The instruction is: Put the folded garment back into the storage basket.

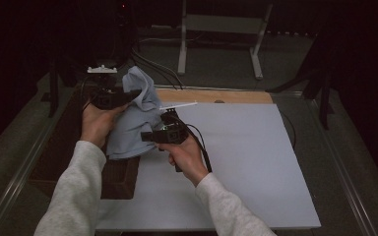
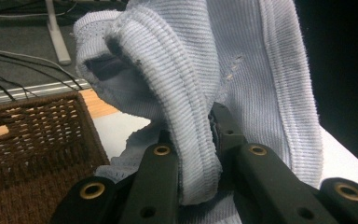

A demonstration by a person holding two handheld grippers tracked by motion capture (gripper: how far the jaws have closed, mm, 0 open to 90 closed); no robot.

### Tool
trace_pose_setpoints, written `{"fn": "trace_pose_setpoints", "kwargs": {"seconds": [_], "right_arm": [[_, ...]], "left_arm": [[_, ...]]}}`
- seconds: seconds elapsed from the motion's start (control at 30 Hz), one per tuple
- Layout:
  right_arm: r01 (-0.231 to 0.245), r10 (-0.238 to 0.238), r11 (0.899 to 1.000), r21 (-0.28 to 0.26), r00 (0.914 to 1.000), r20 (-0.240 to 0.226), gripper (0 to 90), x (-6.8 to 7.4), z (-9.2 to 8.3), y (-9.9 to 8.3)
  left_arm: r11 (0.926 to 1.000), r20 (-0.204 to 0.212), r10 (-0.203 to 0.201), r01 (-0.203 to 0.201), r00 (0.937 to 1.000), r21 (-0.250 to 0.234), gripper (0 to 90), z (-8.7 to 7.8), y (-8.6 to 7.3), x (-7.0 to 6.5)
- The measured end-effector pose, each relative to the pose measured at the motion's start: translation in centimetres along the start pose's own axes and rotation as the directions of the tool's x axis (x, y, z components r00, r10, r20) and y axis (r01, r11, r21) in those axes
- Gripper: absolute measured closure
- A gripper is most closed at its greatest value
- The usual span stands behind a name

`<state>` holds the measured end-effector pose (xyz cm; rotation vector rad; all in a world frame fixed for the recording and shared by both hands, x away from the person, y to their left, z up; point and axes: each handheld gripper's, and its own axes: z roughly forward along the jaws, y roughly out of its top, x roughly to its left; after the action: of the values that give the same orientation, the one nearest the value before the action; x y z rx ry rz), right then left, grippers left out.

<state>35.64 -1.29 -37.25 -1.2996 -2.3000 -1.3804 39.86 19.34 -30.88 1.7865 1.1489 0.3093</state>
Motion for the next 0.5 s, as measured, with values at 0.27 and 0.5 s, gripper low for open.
{"fn": "trace_pose_setpoints", "kwargs": {"seconds": [0.27, 0.5], "right_arm": [[0.010, -0.010, 1.000, 0.005, 0.9999, -0.006, 79.4, 0.7, 0.6, 0.3], [0.013, -0.013, 1.000, 0.007, 0.9999, -0.011, 79.4, 1.2, 1.0, 0.4]], "left_arm": [[1.0000, -0.008, -0.001, 0.001, 1.0000, -0.005, 82.8, -0.6, -0.1, 0.4], [1.0000, -0.011, -0.001, 0.001, 0.9999, -0.008, 82.8, -0.9, -0.2, 0.6]]}}
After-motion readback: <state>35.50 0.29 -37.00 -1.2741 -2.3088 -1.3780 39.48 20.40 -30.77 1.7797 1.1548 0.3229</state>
